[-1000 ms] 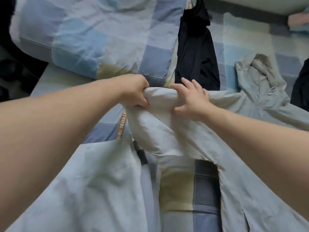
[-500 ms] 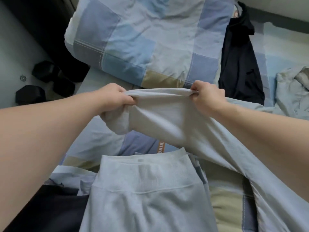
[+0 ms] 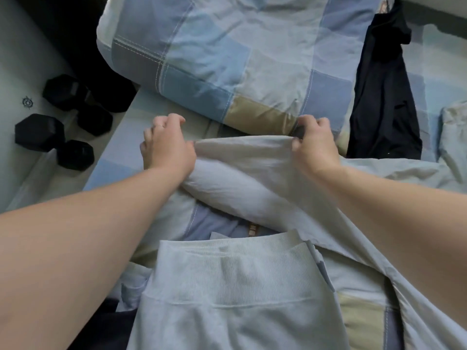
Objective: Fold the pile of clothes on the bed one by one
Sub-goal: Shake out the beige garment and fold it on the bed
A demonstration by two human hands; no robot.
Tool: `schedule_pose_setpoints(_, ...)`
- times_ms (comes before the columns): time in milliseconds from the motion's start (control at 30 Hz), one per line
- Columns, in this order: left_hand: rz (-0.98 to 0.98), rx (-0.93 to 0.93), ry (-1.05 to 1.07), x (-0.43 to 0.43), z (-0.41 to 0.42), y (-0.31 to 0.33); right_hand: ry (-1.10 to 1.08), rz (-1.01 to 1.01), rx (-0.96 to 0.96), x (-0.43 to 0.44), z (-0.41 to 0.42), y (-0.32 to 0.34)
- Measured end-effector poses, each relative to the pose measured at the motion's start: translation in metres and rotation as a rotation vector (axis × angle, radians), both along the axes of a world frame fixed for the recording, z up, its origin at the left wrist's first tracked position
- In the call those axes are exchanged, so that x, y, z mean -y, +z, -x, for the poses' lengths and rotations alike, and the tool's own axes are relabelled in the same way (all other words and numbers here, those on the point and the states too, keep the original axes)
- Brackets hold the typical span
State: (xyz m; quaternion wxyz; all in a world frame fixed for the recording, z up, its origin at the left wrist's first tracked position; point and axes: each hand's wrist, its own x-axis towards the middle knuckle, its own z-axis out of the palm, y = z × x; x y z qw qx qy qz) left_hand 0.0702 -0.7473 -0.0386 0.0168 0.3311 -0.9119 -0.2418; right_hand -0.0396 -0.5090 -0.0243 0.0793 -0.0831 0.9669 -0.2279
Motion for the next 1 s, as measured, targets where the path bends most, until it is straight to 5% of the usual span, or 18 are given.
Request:
schedule_pose_setpoints(67,0.048,0.039,-0.159,-0.018,-0.007,-0.009,0.142,0.068,-0.017,-0.011,-0.015,-0.007)
schedule_pose_setpoints(167,0.052,0.108,-0.458,-0.048,-0.007,-0.027,0.379,-0.112,-0.104,-0.041,-0.031,-0.03)
schedule_pose_setpoints(267,0.067,0.295,-0.695,-0.071,0.003,-0.057,0.481,-0.408,0.147,-0.06,-0.036,-0.062)
schedule_pose_setpoints(367,0.135,0.442,-0.635,-0.068,0.002,-0.099,0.487,-0.499,0.302,-0.065,-0.039,-0.105)
schedule_pose_setpoints(700,0.345,0.183,-0.574,-0.063,-0.008,-0.153,0.425,-0.43,-0.095,-0.073,-0.054,-0.16)
schedule_pose_setpoints(1000,0.216,0.497,-0.563,-0.067,0.009,-0.118,0.411,-0.423,-0.035,-0.071,-0.05,-0.16)
